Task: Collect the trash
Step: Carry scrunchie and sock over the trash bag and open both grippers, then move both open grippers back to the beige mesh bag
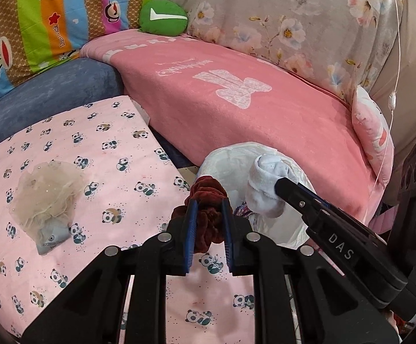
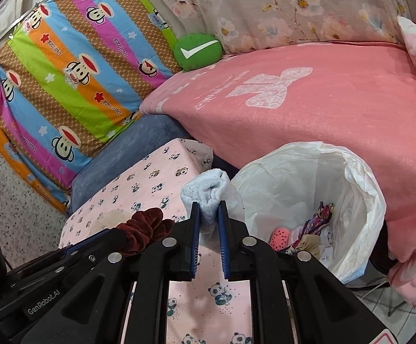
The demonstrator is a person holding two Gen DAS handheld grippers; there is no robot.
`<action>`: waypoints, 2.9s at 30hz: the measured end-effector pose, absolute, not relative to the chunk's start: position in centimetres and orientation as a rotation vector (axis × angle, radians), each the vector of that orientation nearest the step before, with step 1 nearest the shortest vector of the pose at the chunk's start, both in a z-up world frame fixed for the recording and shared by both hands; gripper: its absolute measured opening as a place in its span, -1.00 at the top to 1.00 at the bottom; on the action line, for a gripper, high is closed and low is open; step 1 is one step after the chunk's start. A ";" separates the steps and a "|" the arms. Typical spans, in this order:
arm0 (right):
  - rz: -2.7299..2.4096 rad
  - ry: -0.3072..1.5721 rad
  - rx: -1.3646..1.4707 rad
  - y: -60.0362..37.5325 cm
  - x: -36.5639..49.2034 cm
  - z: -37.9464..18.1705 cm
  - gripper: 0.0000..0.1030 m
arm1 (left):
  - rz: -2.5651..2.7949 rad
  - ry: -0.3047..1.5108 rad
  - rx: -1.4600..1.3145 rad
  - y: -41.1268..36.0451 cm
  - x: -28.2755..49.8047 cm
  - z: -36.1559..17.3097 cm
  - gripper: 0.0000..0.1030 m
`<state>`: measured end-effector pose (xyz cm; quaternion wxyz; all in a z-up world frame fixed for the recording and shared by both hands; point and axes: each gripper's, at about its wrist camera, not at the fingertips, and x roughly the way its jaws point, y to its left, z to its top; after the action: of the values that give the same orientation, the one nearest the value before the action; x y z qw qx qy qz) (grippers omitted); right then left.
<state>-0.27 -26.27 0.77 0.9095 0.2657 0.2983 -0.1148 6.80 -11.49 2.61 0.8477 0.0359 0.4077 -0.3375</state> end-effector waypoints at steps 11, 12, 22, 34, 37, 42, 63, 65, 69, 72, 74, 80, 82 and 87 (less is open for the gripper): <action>-0.315 0.594 0.613 -31.0 -2.8 -0.5 0.76 | -0.788 0.887 0.121 -16.5 6.1 2.0 0.68; -0.321 0.593 0.619 -31.4 -2.9 -0.7 0.76 | -0.794 0.889 0.125 -16.9 6.0 1.9 0.68; -0.357 0.594 0.653 -33.8 -3.7 -2.0 0.75 | -0.820 0.920 0.113 -20.1 6.5 1.0 0.60; -0.368 0.609 0.647 -34.4 -3.0 -2.9 0.65 | -0.759 0.909 0.115 -19.6 7.5 0.6 0.27; -0.359 0.614 0.640 -33.9 -2.6 -2.8 0.65 | -0.743 0.909 0.116 -18.8 7.7 0.4 0.27; -0.344 0.628 0.618 -32.8 -2.0 -2.6 0.64 | -0.713 0.911 0.103 -17.4 8.0 0.2 0.27; -0.248 0.674 0.498 -25.8 0.6 -1.2 0.44 | -0.597 0.911 0.013 -9.4 9.1 0.1 0.26; -0.237 0.680 0.486 -25.0 0.9 -1.2 0.44 | -0.581 0.914 0.000 -8.4 9.3 0.0 0.23; -0.212 0.693 0.465 -23.4 1.7 -1.1 0.44 | -0.547 0.915 -0.024 -6.3 9.7 -0.3 0.17; -0.189 0.704 0.449 -22.0 2.3 -1.1 0.44 | -0.517 0.917 -0.038 -4.8 10.1 -0.6 0.15; -0.173 0.712 0.433 -21.0 2.7 -1.2 0.44 | -0.494 0.923 -0.053 -3.7 10.6 -0.9 0.10; -0.131 0.741 0.394 -17.8 4.5 -1.6 0.33 | -0.418 0.923 -0.097 0.2 12.0 -1.5 -0.03; -0.112 0.754 0.381 -16.6 5.3 -1.9 0.33 | -0.396 0.917 -0.101 1.4 12.4 -1.6 -0.08; -0.066 0.792 0.337 -13.5 7.1 -2.7 0.31 | -0.332 0.917 -0.131 4.7 13.8 -2.4 -0.30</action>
<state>7.07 -13.50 -2.73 0.9083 0.1635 0.3838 -0.0319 13.79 4.71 -2.44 0.8814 -0.0628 0.4403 -0.1593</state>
